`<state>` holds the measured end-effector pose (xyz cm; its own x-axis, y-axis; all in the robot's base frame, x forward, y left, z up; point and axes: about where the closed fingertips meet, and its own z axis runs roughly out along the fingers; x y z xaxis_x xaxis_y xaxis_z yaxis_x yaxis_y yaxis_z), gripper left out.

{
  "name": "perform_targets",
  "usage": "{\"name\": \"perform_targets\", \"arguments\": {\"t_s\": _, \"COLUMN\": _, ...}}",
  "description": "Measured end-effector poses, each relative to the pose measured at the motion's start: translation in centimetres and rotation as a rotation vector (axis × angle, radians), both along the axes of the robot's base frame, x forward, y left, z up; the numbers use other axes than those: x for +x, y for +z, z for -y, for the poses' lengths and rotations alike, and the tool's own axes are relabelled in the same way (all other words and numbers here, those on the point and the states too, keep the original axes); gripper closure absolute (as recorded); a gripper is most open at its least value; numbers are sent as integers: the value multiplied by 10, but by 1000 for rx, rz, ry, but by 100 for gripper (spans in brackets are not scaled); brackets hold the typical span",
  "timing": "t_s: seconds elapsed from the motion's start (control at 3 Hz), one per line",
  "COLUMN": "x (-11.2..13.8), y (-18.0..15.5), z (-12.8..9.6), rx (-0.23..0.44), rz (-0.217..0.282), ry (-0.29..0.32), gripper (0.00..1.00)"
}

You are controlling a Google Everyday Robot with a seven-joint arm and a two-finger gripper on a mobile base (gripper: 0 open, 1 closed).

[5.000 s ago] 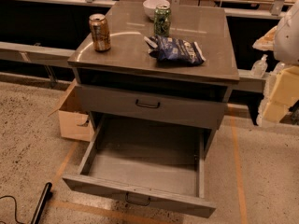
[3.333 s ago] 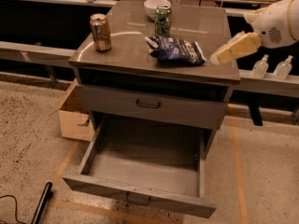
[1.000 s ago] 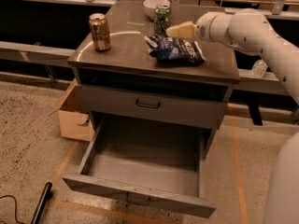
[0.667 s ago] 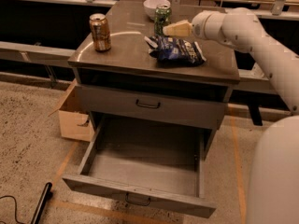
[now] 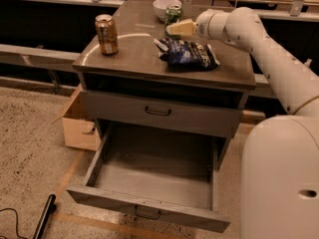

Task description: Place green can into middle drawer

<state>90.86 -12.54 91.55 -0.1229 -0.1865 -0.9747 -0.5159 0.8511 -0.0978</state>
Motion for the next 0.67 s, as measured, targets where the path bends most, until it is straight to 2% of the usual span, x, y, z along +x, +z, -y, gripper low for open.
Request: {"name": "perform_targets", "arguments": {"t_s": 0.67, "x": 33, "y": -9, "z": -32, "rx": 56, "rz": 7, "ry": 9, "gripper": 0}}
